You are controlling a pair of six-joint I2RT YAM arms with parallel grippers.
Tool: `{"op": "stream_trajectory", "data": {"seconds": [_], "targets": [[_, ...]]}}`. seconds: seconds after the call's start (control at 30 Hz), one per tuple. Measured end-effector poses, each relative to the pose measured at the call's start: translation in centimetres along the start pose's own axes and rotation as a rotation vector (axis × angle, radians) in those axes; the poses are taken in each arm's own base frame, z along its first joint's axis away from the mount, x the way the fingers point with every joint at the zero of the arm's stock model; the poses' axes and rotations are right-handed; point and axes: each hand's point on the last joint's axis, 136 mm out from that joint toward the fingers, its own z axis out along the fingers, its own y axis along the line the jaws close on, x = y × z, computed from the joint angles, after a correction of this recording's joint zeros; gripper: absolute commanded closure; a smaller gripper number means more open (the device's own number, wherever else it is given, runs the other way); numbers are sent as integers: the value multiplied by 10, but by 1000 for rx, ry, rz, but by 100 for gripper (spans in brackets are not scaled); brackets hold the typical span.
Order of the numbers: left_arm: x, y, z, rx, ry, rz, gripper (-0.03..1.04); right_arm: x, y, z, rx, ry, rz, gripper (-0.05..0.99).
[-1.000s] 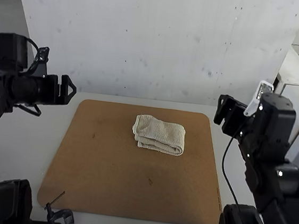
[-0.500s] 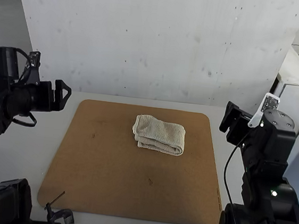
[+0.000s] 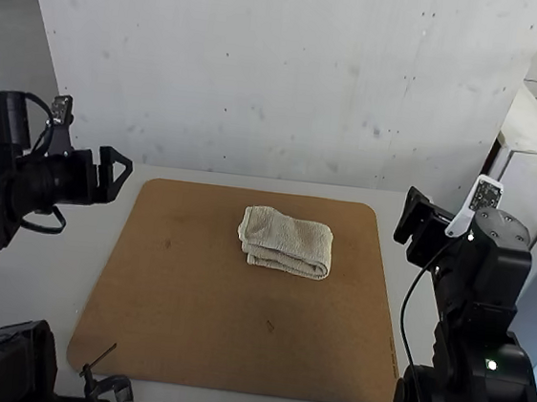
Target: Fold the towel.
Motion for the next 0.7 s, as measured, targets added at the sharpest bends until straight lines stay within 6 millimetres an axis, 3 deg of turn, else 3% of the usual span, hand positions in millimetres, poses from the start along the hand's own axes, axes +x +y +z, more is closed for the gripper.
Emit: {"op": "stream_trajectory", "data": {"seconds": [0.37,0.47,0.57,0.7], "targets": [[-5,-25,-25,48,-54,-9,2,7,-2,6,2,-12,1,-3],[-7,-39,-31,79,-85,34,2,13,-4,8,10,-1,0,-3],[4,-56,-36,116,-95,80,2,18,-5,9,17,16,-2,-3],[14,-63,-47,116,-144,122,2,22,-7,8,28,30,-6,-3]]}}
